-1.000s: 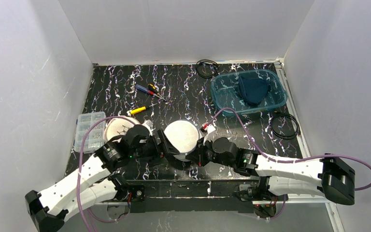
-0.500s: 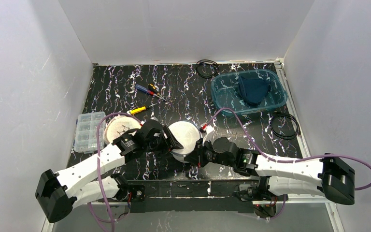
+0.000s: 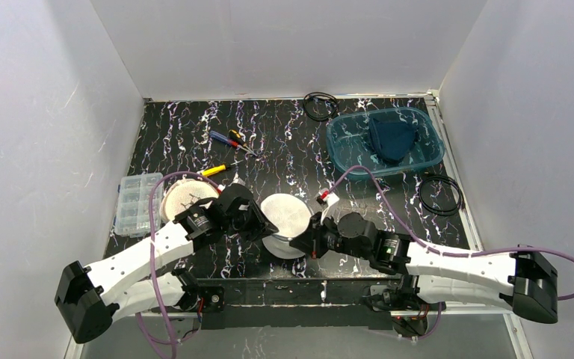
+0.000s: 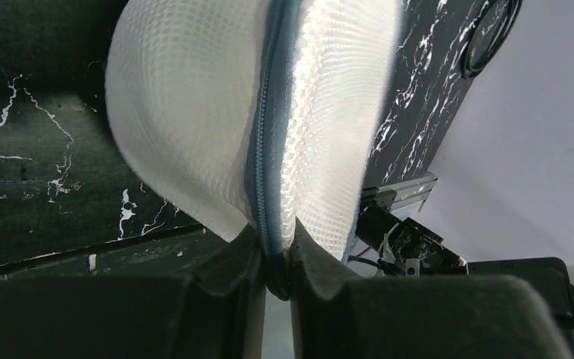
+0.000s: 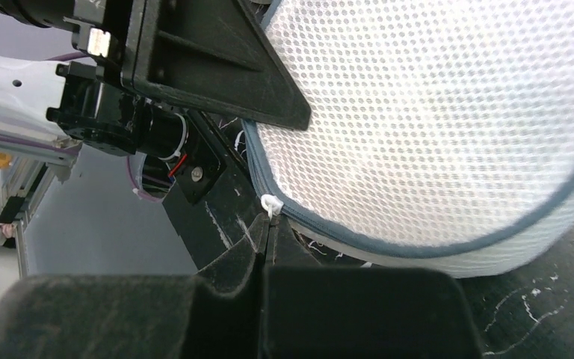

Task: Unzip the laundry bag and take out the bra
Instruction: Unzip the laundry bag at the center of the board.

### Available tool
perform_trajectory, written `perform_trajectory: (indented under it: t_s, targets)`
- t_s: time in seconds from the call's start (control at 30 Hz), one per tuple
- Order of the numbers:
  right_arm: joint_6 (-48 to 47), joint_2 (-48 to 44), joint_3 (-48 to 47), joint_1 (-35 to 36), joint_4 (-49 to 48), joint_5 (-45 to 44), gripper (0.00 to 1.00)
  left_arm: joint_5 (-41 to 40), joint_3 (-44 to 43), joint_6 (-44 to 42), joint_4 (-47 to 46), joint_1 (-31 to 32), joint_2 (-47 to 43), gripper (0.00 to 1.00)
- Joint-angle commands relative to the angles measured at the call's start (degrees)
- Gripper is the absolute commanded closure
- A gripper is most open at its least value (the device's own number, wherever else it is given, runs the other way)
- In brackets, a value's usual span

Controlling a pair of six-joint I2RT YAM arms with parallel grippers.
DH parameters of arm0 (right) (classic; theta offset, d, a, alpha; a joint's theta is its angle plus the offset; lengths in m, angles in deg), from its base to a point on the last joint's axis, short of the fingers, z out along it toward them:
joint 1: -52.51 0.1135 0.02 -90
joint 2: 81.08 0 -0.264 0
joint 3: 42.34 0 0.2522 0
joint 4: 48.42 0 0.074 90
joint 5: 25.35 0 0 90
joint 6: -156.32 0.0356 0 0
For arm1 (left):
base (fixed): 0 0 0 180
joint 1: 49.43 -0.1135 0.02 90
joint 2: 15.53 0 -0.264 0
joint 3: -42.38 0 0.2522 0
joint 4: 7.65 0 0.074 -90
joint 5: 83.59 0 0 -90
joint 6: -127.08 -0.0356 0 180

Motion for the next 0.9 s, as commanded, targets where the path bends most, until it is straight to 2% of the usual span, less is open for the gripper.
perform_trajectory:
  t_s: [0.0,0.1,0.27,0.47,0.7,0.87]
  targets:
    - [-1.21,-4.27,-0.06,0.35,3.37,-4.13,0.99,-2.95,-2.10,-1.58,2.40,-0.07,-1.34,0.94]
    - [-0.60,-6.95,0.82,0.35,6.53,-6.85,0.99,-2.69,-2.10,-2.05,2.24,0.00,-1.59,1.00]
    - [1.15,-10.73,2.43,0.27,10.37,-11.66,0.99,-2.11,-1.30,-3.59,0.12,-0.26,-2.50,1.00]
    - [2.34,-14.46,2.48,0.29,18.05,-17.97,0.99,3.75,-1.14,-8.45,-3.31,-2.92,-4.07,1.00]
    - [-1.50,-15.62,2.02,0.33,17.34,-14.56,0.99,14.73,-1.92,-15.82,-6.39,-10.13,-1.57,1.00]
    - [-2.15,-13.58,2.23,0.27,14.94,-11.59,0.99,17.10,-3.01,-19.62,-7.32,-11.83,2.33,1.00]
